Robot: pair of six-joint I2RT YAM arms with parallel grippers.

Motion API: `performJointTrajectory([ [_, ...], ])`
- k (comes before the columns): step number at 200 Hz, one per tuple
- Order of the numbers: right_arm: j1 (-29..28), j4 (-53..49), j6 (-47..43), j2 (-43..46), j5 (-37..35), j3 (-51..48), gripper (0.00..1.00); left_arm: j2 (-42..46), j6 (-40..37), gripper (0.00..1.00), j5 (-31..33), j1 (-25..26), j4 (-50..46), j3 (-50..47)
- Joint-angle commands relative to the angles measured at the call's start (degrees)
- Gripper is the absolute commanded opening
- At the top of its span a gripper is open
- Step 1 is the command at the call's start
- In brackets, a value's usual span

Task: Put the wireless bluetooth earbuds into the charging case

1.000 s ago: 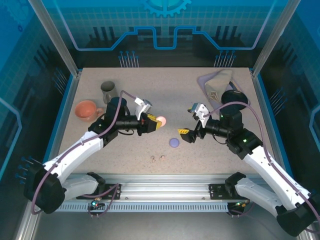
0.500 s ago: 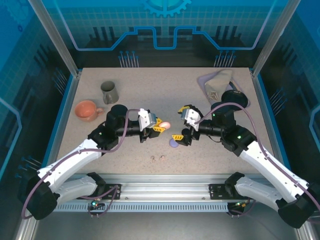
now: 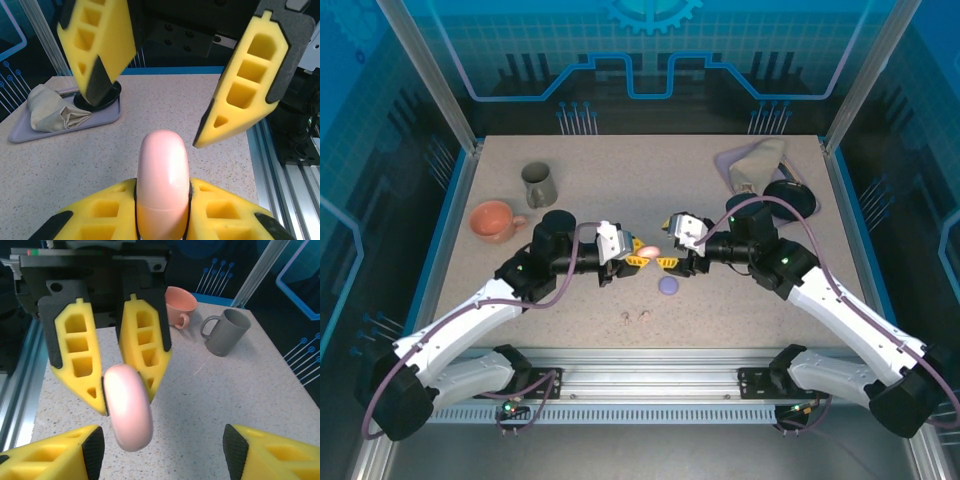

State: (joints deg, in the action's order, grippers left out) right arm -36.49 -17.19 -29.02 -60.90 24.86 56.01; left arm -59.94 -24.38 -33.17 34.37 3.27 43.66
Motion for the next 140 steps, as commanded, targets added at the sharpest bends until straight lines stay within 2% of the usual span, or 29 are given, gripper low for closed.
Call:
performJointTrajectory([
  [1,-0.7,-5.0,-3.6,-0.3,4.1,1.9,0.63,1.8,-2.4,0.00,0.4,0.7,-0.5,0.7],
  [75,-0.8,-10.8,-5.4,-5.9,9.6,8.6,0.37,1.8,-4.6,0.00,0.7,1.5,-1.7,1.1],
  [140,-1.3,-11.0,-5.4,-6.5,11.6,8.0,0.31,1.8,-4.7,0.00,0.9,1.6,-2.0,1.5],
])
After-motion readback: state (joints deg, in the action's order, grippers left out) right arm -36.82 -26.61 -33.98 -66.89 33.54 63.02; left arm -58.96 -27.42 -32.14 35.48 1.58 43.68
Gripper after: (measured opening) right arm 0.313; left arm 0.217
